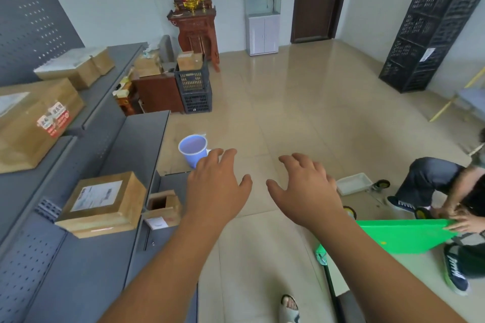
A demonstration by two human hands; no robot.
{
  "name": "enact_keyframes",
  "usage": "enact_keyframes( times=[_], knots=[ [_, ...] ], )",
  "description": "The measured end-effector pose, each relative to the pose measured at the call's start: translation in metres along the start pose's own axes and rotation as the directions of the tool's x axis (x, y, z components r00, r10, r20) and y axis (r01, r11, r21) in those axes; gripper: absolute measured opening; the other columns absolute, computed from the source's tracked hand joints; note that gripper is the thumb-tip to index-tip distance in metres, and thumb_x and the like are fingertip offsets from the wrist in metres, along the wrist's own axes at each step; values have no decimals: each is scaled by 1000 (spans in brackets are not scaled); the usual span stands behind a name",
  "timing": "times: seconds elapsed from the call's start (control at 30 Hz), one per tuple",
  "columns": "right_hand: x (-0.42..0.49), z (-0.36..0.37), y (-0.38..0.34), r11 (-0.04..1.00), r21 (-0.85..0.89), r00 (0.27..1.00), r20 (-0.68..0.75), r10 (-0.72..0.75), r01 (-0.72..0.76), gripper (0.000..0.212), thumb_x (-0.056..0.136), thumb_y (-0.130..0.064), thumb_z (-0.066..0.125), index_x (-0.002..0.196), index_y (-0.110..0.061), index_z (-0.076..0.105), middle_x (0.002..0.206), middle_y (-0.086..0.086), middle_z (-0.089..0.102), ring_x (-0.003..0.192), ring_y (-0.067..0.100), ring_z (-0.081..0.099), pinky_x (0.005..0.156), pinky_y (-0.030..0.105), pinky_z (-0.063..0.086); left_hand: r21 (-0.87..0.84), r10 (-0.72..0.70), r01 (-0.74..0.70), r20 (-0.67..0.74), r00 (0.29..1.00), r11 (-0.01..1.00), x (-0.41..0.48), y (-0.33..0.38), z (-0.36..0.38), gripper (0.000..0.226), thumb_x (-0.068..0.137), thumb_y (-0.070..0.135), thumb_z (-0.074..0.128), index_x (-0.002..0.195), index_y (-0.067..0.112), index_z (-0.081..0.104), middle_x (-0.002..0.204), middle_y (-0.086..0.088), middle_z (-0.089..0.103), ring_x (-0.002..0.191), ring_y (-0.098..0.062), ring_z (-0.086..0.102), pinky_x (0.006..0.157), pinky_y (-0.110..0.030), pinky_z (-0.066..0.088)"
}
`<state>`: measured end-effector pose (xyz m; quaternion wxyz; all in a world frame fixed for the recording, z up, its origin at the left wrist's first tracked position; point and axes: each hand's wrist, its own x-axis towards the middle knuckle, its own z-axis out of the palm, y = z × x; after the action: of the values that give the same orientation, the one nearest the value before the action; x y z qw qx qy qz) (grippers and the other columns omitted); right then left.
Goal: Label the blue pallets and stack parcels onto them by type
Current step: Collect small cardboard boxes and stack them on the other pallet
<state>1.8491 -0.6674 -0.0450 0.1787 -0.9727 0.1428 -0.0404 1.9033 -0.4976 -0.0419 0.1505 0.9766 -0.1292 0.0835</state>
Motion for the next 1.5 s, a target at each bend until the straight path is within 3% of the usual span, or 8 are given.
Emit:
enact_keyframes(
  times=[0.57,1.13,1.5],
  knots=[
    [304,-7,3,991,59,992,28,-121,120,66,91,-62,47,149,-34,38,161,-5,33,145,25,32,116,52,29,-12,-101,101,-103,989,995,284,12,46,60,90,51,58,144,27,48,146,2,51,131,-24,49,105,-45,45],
    [548,38,-111,997,52,998,-24,-64,65,65,90,-61,47,148,-33,39,159,-5,34,144,25,33,114,53,32,-5,-70,70,-78,994,998,530,-106,75,61,91,54,54,146,30,44,150,3,47,132,-24,47,102,-44,43],
    [682,71,-197,960,75,963,-5,-270,269,63,89,-59,51,145,-32,43,155,-4,39,139,28,38,110,53,36,76,-244,258,-157,957,963,624,-184,68,52,90,50,57,137,28,50,139,4,52,124,-23,50,95,-41,42]
  ],
)
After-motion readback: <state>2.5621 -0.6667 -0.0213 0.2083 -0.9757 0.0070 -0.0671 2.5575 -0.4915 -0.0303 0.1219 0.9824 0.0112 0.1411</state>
